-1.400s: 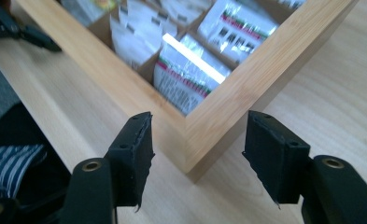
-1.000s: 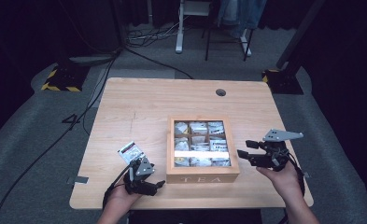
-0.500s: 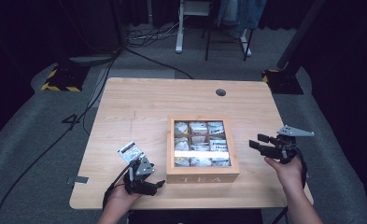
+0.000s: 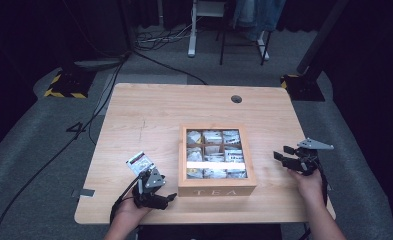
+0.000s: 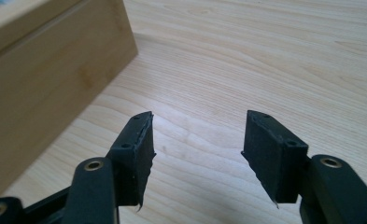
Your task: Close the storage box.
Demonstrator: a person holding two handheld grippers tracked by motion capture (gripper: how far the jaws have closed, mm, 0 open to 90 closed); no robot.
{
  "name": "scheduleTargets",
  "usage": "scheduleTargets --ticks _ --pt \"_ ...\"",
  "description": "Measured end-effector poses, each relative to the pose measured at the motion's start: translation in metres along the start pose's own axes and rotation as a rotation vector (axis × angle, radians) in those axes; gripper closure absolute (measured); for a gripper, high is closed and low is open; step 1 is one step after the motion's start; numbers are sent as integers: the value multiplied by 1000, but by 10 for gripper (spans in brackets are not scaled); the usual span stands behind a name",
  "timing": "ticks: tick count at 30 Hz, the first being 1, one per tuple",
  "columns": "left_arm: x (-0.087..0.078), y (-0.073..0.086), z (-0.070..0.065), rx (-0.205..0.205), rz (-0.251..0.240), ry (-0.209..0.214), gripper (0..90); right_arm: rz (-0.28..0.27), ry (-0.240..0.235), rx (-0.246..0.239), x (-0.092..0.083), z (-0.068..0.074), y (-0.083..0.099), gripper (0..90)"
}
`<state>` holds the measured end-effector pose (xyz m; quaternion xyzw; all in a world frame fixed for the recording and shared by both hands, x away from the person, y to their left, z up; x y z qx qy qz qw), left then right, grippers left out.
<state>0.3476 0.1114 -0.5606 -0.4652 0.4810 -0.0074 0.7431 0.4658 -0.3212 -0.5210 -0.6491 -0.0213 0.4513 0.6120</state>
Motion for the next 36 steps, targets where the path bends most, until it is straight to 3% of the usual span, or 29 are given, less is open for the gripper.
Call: scheduleTargets --ticks 6,12,18,21,22,23,36 --pt "0 0 0 1 1 1 231 -15 18 25 10 -9 4 425" --pt "0 0 0 1 1 2 229 23 45 44 21 -18 11 416" --pt "1 -1 0 4 1 4 227 79 84 20 28 -19 17 387" --pt "1 0 0 3 1 4 227 93 103 -1 30 -17 17 342" --pt "1 0 0 3 1 5 227 95 111 7 31 -18 17 283" --pt "1 0 0 3 2 4 227 112 136 51 32 -24 19 147" --pt "1 0 0 2 2 4 227 116 158 64 32 -25 19 136"
Point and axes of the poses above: each handheld gripper's, and its own axes: x roughly forward along the jaws, y roughly out of its underside, z roughly to its left, the point moved 8 cm from there along x, roughly forward along the jaws, and after that the axes turned 10 degrees about -y, right-handed, at the moved point
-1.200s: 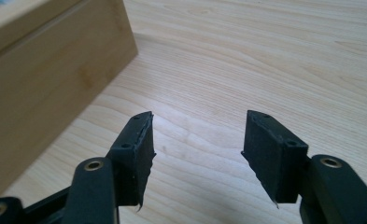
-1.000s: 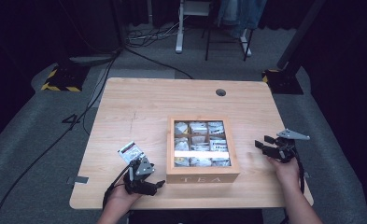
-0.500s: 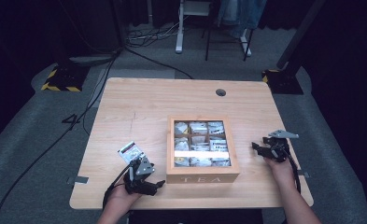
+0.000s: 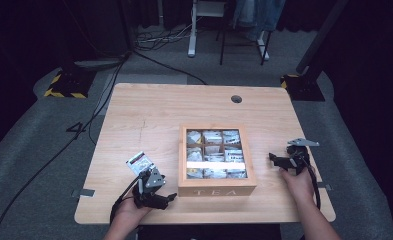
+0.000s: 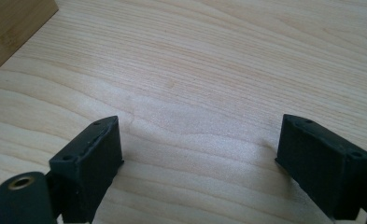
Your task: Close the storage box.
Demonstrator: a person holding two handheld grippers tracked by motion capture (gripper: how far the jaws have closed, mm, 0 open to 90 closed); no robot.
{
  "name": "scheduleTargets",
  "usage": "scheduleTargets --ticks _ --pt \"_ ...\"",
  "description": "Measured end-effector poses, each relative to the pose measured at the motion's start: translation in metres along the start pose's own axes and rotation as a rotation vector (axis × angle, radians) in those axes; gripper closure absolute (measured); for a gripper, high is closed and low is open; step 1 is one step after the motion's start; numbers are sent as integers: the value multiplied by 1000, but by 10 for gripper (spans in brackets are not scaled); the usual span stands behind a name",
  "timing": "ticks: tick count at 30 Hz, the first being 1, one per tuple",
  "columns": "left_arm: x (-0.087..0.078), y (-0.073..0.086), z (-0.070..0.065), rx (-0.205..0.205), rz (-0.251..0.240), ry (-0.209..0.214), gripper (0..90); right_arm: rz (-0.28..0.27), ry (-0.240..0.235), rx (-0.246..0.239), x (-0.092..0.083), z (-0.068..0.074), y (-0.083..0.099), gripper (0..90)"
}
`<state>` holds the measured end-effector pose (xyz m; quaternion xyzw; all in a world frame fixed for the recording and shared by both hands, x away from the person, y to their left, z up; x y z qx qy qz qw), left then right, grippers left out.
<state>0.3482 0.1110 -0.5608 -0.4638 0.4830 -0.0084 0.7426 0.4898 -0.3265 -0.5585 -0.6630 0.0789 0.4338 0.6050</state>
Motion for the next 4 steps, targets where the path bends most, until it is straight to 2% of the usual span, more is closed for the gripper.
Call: scheduleTargets --ticks 4 --pt "0 0 0 0 0 2 222 0 7 5 0 0 0 134"
Point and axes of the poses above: each handheld gripper's, and its own axes: x roughly forward along the jaws, y roughly out of its underside, z roughly to its left, the point moved 8 cm from there along x, roughly forward along the jaws, and after that the axes turned 10 degrees about -y, right-handed, at the moved point
